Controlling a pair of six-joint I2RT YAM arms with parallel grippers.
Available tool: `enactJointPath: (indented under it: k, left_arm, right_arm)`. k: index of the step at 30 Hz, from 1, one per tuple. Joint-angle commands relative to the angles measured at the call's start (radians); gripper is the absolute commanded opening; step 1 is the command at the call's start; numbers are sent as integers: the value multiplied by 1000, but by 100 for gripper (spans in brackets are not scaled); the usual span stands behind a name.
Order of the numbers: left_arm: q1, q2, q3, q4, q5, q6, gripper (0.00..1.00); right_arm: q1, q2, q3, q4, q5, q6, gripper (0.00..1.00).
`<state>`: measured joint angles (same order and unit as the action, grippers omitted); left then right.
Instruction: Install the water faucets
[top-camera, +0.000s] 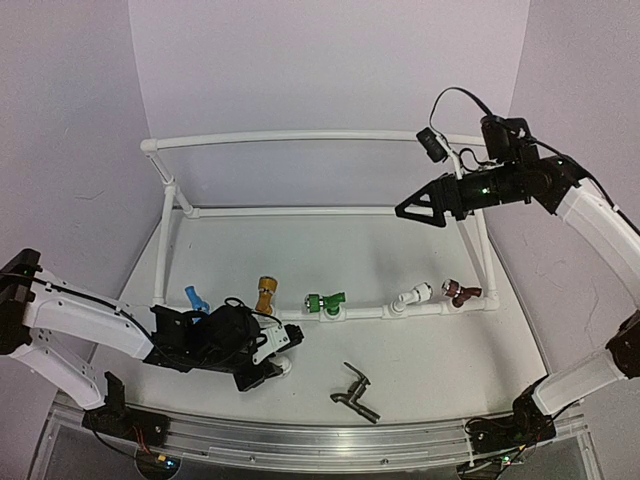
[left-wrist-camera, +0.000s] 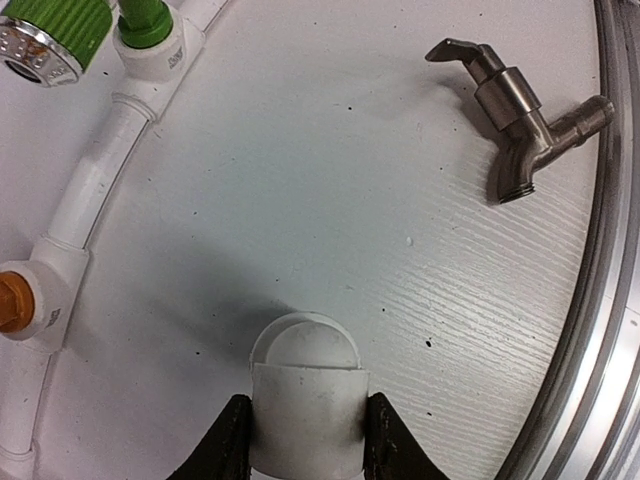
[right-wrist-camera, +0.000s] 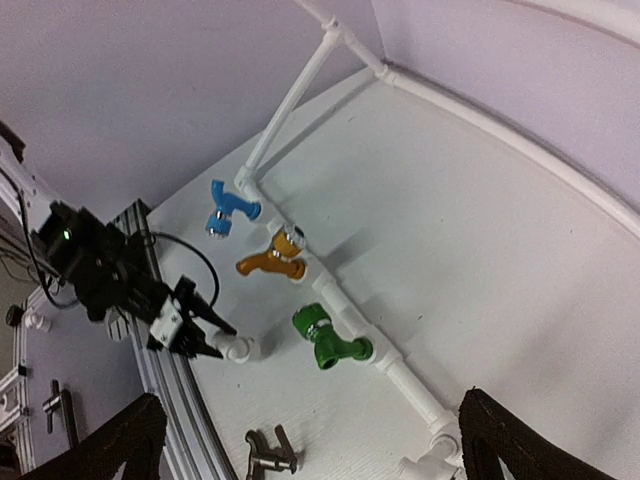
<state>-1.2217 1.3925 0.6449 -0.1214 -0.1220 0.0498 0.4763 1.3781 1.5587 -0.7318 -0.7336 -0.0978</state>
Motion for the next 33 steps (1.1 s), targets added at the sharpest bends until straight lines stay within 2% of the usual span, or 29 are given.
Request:
enactJointPath:
  k: [1, 4, 9, 17, 27, 33]
  left_arm:
    - [6, 44, -16, 143, 21, -41, 2]
    - [5, 32, -51, 185, 16, -68, 3]
    - [5, 20, -65, 168, 8, -87, 8]
    - [6, 17, -63, 136, 9, -97, 33]
    - [5, 35, -48, 110, -15, -98, 38]
    - [5, 66, -32, 88, -33, -110, 41]
  right_arm:
    - [-5, -8, 82, 94, 90, 212, 98]
    - [-5, -14, 89, 113, 140, 276, 98]
    - [-5, -19, 112, 132, 201, 361, 98]
    - [-5, -33, 129, 146, 209, 406, 98]
    - [-5, -35, 103, 168, 196, 435, 98]
    - [-5, -33, 60, 177, 201, 390, 98]
